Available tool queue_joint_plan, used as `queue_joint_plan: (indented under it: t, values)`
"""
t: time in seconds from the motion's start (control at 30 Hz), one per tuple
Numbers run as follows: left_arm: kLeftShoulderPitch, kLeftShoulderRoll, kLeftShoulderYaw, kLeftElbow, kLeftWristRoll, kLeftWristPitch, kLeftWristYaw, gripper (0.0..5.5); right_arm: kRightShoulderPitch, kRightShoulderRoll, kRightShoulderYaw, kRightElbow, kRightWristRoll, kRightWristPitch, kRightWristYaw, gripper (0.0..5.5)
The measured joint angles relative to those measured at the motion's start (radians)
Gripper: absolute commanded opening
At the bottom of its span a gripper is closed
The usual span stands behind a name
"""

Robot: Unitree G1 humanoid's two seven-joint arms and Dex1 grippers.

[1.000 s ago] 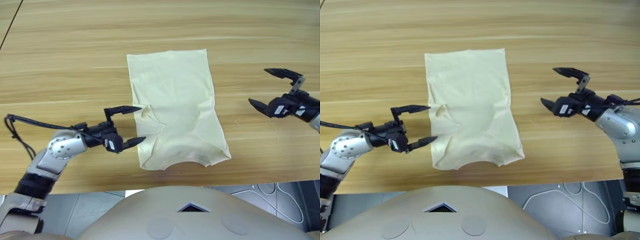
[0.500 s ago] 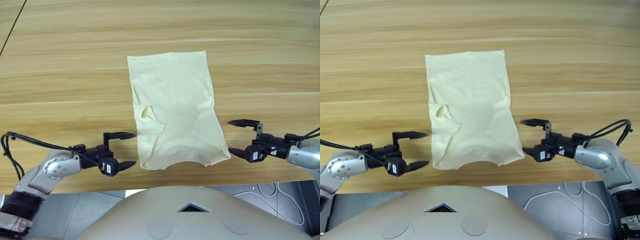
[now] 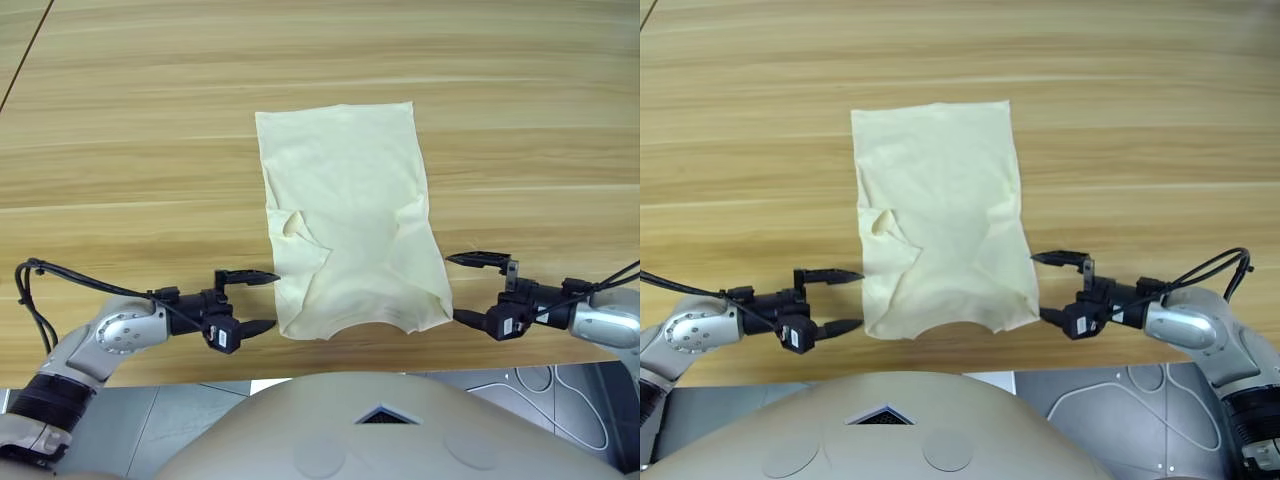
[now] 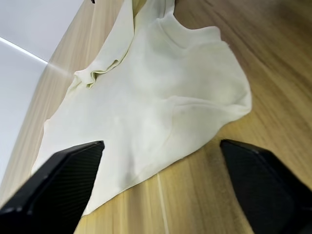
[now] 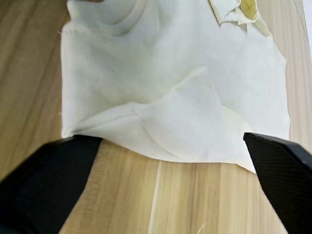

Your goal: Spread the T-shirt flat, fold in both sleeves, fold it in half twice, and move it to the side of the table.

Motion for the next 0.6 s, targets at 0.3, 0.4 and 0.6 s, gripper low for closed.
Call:
queue_joint_plan:
  t: [0.3,0.4,0.6]
  values:
    - [-0.004,0.008,-0.025,0.001,0.005,-0.001,-0.015,3.08,0.053,-0.017,-0.032,0.010,0.008,-0.003,-0.025,5.40]
    - [-0.004,0.008,-0.025,-0.001,0.006,0.000,-0.015,3.08,0.091,-0.030,-0.060,0.009,0.010,-0.004,-0.035,5.40]
    - [-0.010,0.008,-0.026,-0.009,0.007,0.001,-0.016,3.08,0.159,-0.036,-0.097,-0.005,0.014,-0.002,-0.046,5.40]
